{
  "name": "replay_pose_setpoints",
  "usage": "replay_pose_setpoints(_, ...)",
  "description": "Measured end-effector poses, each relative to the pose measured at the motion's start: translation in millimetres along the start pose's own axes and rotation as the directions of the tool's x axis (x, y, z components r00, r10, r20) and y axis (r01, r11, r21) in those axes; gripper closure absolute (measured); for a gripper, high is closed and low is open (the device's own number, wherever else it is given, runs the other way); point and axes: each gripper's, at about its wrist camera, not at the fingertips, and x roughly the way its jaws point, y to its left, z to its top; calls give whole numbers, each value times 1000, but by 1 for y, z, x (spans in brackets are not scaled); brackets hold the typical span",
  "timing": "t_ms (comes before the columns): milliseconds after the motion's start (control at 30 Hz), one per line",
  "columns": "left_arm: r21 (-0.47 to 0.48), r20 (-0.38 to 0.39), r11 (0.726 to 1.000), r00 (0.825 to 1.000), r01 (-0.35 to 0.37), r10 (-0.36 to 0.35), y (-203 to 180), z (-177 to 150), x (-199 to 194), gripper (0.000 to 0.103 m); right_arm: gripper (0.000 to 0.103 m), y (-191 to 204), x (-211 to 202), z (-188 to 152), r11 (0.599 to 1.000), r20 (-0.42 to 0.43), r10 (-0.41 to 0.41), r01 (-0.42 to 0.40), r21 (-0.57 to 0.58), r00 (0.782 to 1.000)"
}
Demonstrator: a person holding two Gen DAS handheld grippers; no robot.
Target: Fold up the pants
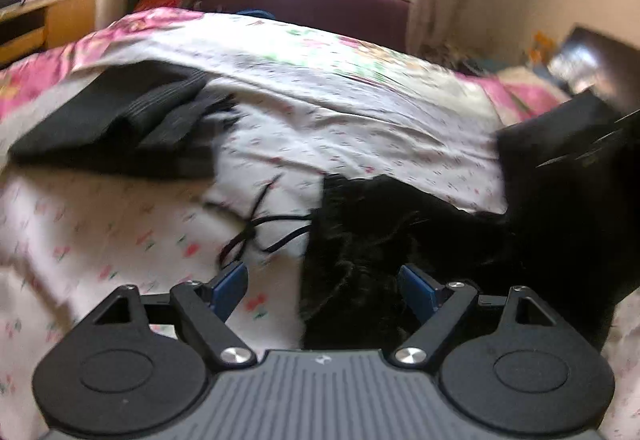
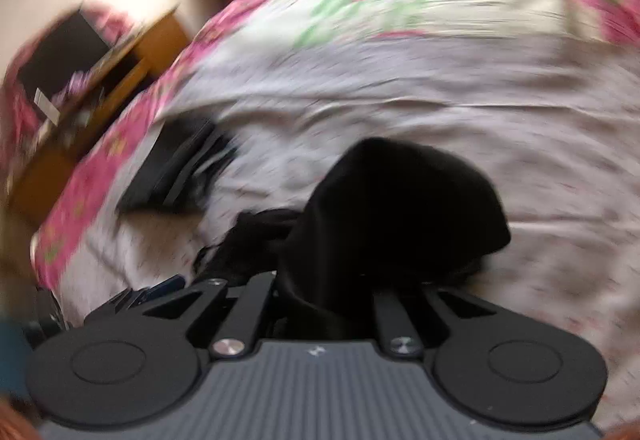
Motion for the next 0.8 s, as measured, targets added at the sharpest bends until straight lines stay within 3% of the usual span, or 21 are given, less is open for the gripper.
replay_pose_setpoints(100,-70,11,997,1000,12,-11,19,-8,-4,7,94,53,41,-3,991,-63,-35,27,-132,997)
replay_pose_setpoints(233,-137,21,990,999,33,-31,35,-11,-9,7,94,108,83,-19,947,-92,-120,86,-308,988)
replay_pose_setpoints(333,-140,28,989,998,55,-51,38,-13,-11,7,90,120,92,-19,946,-94,-135,100,-308,986)
replay_pose_setpoints(533,-182,65,982,997,53,-42,50,-16,-27,7,67,132,92,-20,955,-95,-73,42,-293,993)
replay_pose_setpoints(633,-197,76,980,997,32,-18,57,-20,-38,7,65,130,75,-20,963,-93,-13,-12,-271,996)
replay_pose_setpoints(700,-206,91,978,996,22,-3,61,-22,-48,7,57,127,57,-21,960,-80,28,-49,-277,996)
replay_pose_setpoints(800,-213,98,977,995,18,3,64,-21,-56,6,53,115,35,-20,962,-40,38,-48,-267,998)
